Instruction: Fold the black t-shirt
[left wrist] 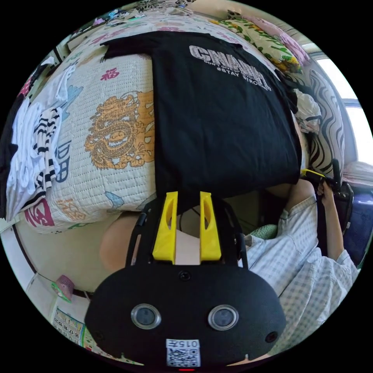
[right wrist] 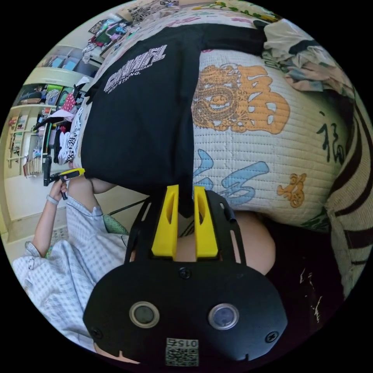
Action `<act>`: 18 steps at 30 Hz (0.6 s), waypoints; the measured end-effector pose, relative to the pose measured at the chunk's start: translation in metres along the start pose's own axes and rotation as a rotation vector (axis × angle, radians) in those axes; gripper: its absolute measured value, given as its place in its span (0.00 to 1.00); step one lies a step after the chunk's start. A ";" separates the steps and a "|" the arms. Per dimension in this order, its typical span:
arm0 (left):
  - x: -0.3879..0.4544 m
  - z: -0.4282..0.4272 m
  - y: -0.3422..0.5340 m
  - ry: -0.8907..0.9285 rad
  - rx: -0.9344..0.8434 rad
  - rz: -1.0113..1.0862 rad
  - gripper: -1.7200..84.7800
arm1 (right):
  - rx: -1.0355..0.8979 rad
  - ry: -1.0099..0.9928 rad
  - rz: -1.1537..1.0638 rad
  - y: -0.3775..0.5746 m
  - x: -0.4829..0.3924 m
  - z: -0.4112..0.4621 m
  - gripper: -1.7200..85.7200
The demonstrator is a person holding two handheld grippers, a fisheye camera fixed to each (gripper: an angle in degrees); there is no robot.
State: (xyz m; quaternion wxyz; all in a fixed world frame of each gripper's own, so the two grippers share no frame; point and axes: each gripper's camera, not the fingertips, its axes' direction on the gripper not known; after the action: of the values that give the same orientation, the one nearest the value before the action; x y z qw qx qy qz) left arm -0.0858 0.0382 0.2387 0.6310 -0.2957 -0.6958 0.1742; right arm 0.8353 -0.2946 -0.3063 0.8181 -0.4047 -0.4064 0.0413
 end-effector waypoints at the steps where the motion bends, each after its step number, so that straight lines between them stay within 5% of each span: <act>1: 0.004 0.012 -0.007 0.008 -0.051 -0.004 0.12 | -0.013 -0.013 0.005 -0.003 -0.001 0.003 0.10; 10: 0.051 0.058 -0.031 -0.159 -0.231 0.065 0.05 | -0.116 0.045 -0.017 -0.017 -0.032 0.027 0.05; 18: 0.066 0.047 0.000 -0.071 -0.168 0.140 0.01 | -0.105 -0.015 -0.098 0.016 -0.045 0.005 0.02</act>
State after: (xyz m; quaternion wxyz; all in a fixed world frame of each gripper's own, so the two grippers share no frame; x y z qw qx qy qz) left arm -0.1334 0.0859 0.2826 0.5651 -0.3889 -0.7076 0.1693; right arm 0.8064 -0.2982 -0.3441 0.7937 -0.4262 -0.4337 -0.0172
